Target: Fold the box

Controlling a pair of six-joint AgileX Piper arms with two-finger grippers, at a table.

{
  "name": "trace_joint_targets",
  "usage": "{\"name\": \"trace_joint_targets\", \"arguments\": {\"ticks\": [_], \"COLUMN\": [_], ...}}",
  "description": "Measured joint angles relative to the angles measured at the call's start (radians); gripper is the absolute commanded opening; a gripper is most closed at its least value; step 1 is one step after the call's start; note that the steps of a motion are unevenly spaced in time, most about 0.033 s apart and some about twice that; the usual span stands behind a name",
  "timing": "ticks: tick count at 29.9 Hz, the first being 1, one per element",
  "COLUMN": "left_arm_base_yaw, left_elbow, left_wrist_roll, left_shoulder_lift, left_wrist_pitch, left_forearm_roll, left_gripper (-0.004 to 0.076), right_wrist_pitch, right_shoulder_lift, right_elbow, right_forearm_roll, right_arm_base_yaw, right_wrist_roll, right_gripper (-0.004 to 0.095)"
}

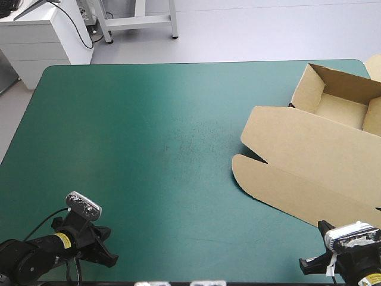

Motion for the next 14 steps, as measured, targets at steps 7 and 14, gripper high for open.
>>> {"name": "trace_joint_targets", "arguments": {"ticks": [7, 14], "left_arm_base_yaw": [0.0, 0.0], "left_elbow": [0.0, 0.0], "left_wrist_roll": [0.0, 0.0], "left_shoulder_lift": [0.0, 0.0], "left_wrist_pitch": [-0.003, -0.005], "left_forearm_roll": [0.0, 0.0], "left_gripper": [-0.0008, -0.0008], "right_wrist_pitch": [-0.005, -0.007], "right_shoulder_lift": [-0.004, -0.004], "right_elbow": [0.0, 0.0], "right_forearm_roll": [0.0, 0.0], "right_arm_base_yaw": [0.0, 0.0], "right_wrist_roll": [0.002, 0.002], "right_gripper": [-0.0021, -0.0021]}}
